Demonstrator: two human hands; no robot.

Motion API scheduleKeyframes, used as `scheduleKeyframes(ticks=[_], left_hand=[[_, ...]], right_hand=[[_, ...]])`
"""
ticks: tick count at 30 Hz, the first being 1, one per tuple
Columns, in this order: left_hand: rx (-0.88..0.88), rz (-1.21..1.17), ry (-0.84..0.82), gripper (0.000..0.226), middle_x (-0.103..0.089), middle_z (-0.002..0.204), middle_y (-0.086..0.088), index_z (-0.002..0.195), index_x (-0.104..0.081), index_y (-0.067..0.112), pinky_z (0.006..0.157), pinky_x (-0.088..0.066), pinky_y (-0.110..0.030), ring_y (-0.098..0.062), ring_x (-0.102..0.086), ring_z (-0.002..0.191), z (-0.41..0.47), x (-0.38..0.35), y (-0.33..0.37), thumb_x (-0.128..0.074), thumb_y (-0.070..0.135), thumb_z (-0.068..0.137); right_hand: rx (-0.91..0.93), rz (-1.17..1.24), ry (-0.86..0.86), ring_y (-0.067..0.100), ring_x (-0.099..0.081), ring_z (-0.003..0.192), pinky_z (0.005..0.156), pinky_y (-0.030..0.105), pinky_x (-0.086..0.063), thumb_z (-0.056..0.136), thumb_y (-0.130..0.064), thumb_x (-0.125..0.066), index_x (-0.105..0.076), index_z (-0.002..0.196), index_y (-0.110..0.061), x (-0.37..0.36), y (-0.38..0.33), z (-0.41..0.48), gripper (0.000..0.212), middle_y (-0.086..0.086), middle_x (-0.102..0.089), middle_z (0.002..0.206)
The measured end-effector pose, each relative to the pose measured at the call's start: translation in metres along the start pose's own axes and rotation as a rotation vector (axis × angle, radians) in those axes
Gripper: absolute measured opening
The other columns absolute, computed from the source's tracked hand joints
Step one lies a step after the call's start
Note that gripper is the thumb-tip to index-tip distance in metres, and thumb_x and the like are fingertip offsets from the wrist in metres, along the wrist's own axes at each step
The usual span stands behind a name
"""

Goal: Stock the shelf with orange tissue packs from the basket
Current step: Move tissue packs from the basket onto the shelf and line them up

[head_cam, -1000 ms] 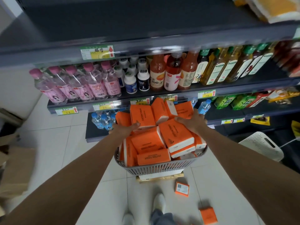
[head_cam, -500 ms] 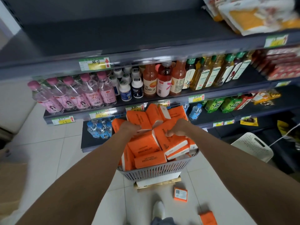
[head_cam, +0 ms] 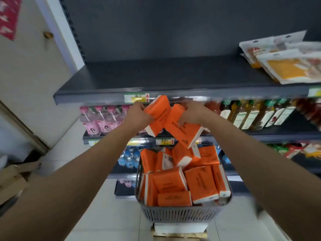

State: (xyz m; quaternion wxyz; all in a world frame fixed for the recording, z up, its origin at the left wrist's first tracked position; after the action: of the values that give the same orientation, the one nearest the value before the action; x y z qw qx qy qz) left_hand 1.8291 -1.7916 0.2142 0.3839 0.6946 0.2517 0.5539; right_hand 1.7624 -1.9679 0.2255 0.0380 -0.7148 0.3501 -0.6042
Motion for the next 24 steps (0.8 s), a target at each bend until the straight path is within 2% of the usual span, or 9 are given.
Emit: scheduleKeyframes(ticks=[3,6,8,12,14,16,18,21,24], left_hand=[[-0.068,0.003,0.154,0.034,-0.047,0.079,0.003,0.100,-0.045,0.012,0.055,-0.041,-0.026,-0.013,-0.048,0.068,0.005,0.057,0.027,-0.065,0.004,0.074],[-0.112,-0.003,0.255,0.034,-0.052,0.089,-0.001,0.099,-0.046,0.012,0.058,-0.042,-0.027,-0.020,-0.050,0.082,0.014,0.106,0.042,-0.066,0.003,0.073],[-0.105,-0.038,0.281,0.035,-0.052,0.099,-0.004,0.101,-0.047,0.012,0.064,-0.041,-0.028,-0.020,-0.050,0.088,0.026,0.133,0.044,-0.068,0.003,0.074],[-0.097,-0.086,0.318,0.037,-0.055,0.104,-0.006,0.107,-0.053,0.010,0.079,-0.049,-0.035,-0.022,-0.053,0.094,0.061,0.183,0.042,-0.069,0.003,0.074],[-0.098,-0.114,0.326,0.040,-0.055,0.106,-0.006,0.111,-0.054,0.008,0.087,-0.050,-0.038,-0.023,-0.053,0.097,0.085,0.204,0.037,-0.068,-0.001,0.075],[-0.121,-0.120,0.323,0.039,-0.055,0.105,-0.007,0.111,-0.055,0.008,0.079,-0.048,-0.034,-0.023,-0.052,0.095,0.113,0.223,0.031,-0.064,-0.006,0.076],[-0.136,-0.119,0.303,0.039,-0.054,0.104,-0.008,0.112,-0.055,0.008,0.072,-0.046,-0.033,-0.023,-0.051,0.092,0.144,0.240,0.024,-0.061,-0.009,0.077],[-0.115,-0.123,0.265,0.041,-0.050,0.104,-0.008,0.117,-0.055,0.008,0.085,-0.048,-0.039,-0.023,-0.050,0.094,0.193,0.259,0.005,-0.059,-0.010,0.080],[-0.115,-0.139,0.202,0.039,-0.051,0.101,-0.012,0.114,-0.055,0.010,0.072,-0.045,-0.035,-0.025,-0.051,0.088,0.245,0.274,-0.014,-0.057,-0.011,0.082]], right_hand=[[0.105,-0.015,0.044,0.025,-0.061,0.090,0.075,0.031,-0.051,0.066,-0.021,-0.080,-0.063,0.110,-0.005,0.031,-0.050,0.000,0.050,0.009,-0.065,0.107],[0.193,0.007,0.085,0.026,-0.060,0.093,0.075,0.032,-0.050,0.069,-0.019,-0.079,-0.060,0.113,-0.003,0.057,-0.094,0.004,0.050,0.011,-0.063,0.110],[0.247,0.033,0.124,0.027,-0.061,0.095,0.079,0.034,-0.051,0.070,-0.017,-0.078,-0.060,0.111,-0.004,0.070,-0.121,0.012,0.046,0.011,-0.063,0.109],[0.313,-0.009,0.208,0.023,-0.054,0.087,0.072,0.031,-0.046,0.072,-0.012,-0.073,-0.056,0.105,-0.007,0.086,-0.168,0.040,0.037,0.008,-0.059,0.104],[0.320,-0.035,0.260,0.026,-0.053,0.095,0.082,0.035,-0.045,0.077,-0.012,-0.068,-0.052,0.099,-0.013,0.087,-0.188,0.062,0.027,0.007,-0.058,0.110],[0.308,-0.078,0.328,0.029,-0.050,0.111,0.091,0.040,-0.037,0.081,-0.014,-0.063,-0.051,0.102,-0.017,0.087,-0.207,0.088,0.025,0.006,-0.055,0.118],[0.289,-0.148,0.407,0.032,-0.044,0.121,0.098,0.045,-0.033,0.084,-0.014,-0.060,-0.052,0.117,-0.019,0.086,-0.228,0.113,0.034,0.008,-0.051,0.126],[0.271,-0.250,0.459,0.035,-0.037,0.125,0.103,0.049,-0.029,0.087,-0.013,-0.056,-0.050,0.128,-0.024,0.080,-0.258,0.149,0.043,0.012,-0.044,0.130],[0.248,-0.320,0.444,0.038,-0.030,0.126,0.106,0.053,-0.025,0.089,-0.011,-0.053,-0.045,0.132,-0.030,0.069,-0.288,0.191,0.048,0.012,-0.039,0.132]])
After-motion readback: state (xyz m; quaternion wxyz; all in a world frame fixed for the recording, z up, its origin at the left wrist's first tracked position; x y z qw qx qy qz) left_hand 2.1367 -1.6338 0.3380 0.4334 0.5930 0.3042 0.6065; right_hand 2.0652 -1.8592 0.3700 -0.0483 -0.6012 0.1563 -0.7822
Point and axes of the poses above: each hand's wrist, its own z-axis towards the middle knuckle, its own x-axis out of the back of the hand, y = z × x, the point moved 8 cm from there along z, towards the middle knuckle
